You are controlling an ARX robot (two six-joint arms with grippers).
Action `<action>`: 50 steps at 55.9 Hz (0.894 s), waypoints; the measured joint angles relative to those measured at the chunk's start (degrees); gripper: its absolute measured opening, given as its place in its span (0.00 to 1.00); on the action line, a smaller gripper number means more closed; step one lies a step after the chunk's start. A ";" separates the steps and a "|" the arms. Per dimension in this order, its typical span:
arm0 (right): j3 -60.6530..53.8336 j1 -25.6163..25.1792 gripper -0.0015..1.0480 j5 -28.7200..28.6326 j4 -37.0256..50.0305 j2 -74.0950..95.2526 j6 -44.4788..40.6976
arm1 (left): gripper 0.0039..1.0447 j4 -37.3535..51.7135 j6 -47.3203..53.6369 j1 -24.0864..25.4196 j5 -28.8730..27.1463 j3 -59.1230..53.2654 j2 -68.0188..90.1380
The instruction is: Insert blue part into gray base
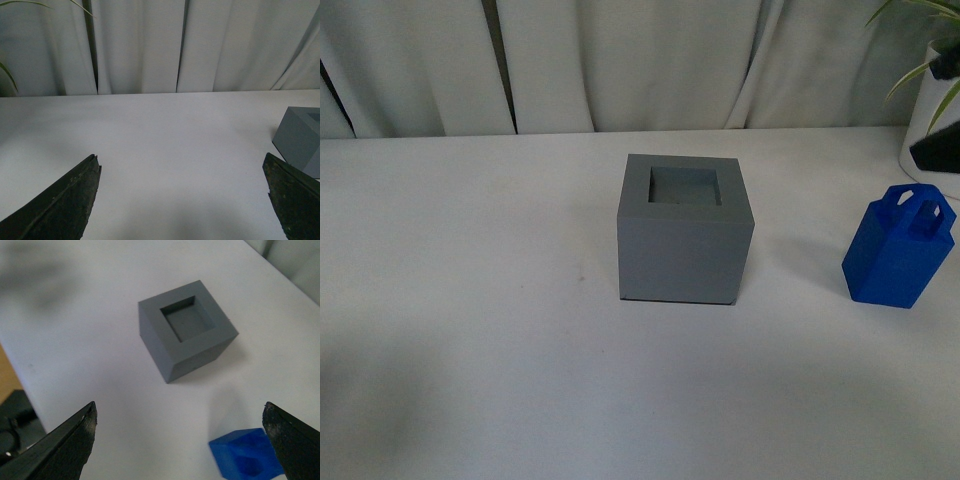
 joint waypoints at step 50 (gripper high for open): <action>32.65 2.40 0.93 26.86 -29.24 31.91 -33.66 | 0.94 0.00 0.02 0.00 0.00 0.00 0.00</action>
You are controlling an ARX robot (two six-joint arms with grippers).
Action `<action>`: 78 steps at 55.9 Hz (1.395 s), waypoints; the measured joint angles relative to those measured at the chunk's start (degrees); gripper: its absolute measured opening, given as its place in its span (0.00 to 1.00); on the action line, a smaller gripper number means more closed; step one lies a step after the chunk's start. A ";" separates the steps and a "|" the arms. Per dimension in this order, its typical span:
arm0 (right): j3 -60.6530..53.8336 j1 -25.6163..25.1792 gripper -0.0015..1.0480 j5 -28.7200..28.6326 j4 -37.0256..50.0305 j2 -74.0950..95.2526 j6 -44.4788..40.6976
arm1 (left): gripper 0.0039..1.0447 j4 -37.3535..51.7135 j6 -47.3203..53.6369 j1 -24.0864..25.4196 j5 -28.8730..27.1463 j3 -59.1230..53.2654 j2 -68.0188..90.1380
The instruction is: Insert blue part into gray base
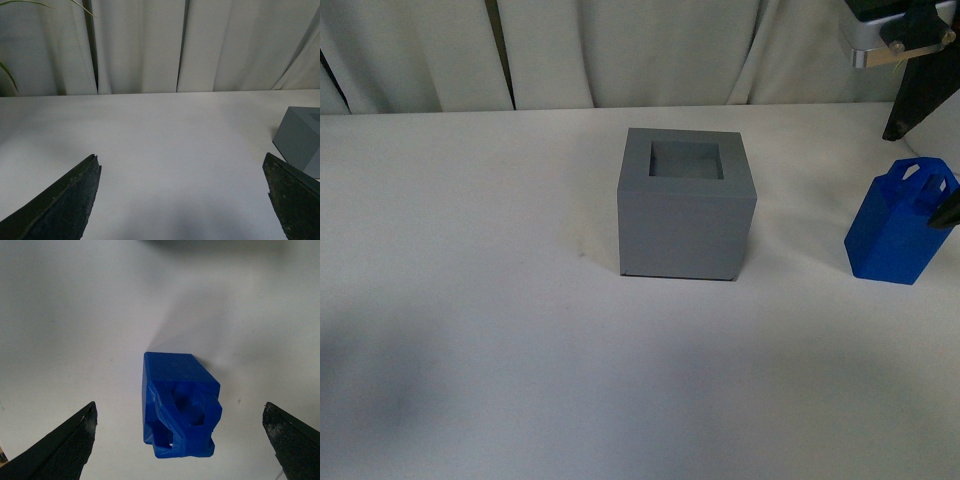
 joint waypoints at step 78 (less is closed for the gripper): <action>-3.34 -0.72 0.73 3.52 6.21 3.98 -0.79 | 0.94 0.00 -0.02 0.00 0.00 0.00 0.00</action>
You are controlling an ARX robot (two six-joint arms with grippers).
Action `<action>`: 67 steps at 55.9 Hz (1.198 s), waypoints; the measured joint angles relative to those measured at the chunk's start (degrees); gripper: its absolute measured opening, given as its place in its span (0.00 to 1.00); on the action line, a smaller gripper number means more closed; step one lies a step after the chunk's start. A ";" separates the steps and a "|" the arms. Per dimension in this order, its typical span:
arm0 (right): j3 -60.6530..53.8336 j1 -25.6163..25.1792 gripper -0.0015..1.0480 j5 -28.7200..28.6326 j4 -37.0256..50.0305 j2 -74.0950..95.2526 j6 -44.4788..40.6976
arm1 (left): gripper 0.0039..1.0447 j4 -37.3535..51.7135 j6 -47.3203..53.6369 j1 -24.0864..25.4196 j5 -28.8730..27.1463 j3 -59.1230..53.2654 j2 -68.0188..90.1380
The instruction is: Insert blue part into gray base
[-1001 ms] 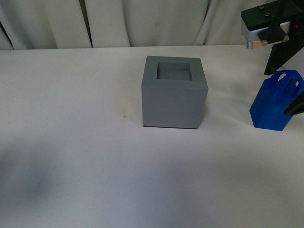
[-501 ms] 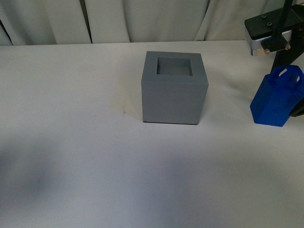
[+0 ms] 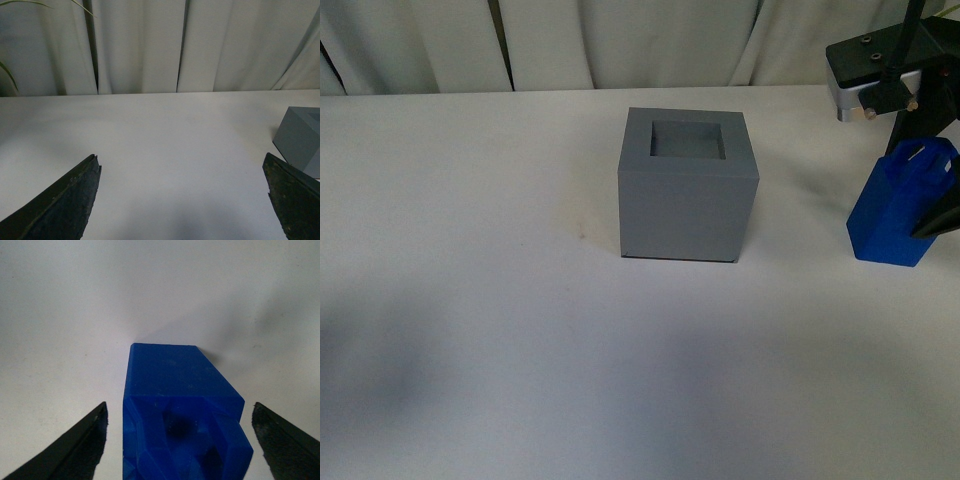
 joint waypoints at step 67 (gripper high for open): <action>21.46 10.71 0.46 -7.93 -13.44 1.07 7.72 | 0.94 0.00 0.00 0.00 0.00 0.00 0.00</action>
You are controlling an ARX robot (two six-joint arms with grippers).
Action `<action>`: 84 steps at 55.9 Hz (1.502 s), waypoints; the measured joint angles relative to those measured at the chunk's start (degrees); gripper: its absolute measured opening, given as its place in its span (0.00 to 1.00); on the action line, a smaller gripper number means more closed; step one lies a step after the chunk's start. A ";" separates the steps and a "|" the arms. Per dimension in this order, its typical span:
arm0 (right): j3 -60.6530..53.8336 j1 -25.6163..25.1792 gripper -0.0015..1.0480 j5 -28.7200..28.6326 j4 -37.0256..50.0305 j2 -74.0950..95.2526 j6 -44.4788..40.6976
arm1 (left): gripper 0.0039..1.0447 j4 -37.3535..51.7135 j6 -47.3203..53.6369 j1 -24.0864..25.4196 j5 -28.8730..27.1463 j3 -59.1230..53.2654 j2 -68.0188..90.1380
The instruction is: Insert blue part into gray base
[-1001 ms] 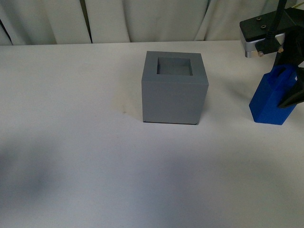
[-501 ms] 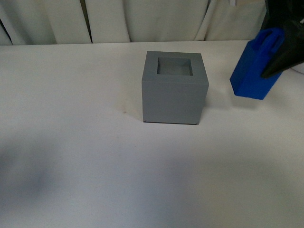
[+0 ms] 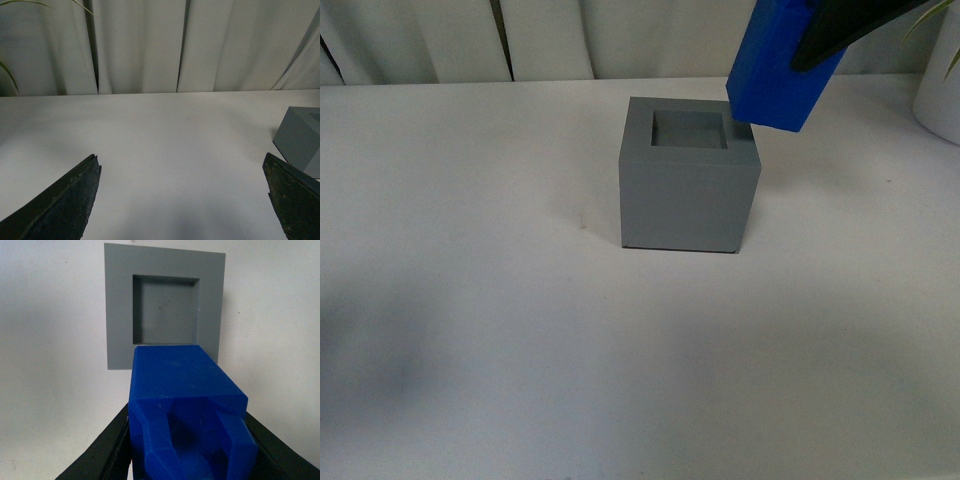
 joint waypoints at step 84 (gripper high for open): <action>2.32 6.12 0.46 3.23 2.16 3.37 5.35 | 0.94 0.00 0.02 0.00 0.00 0.00 0.00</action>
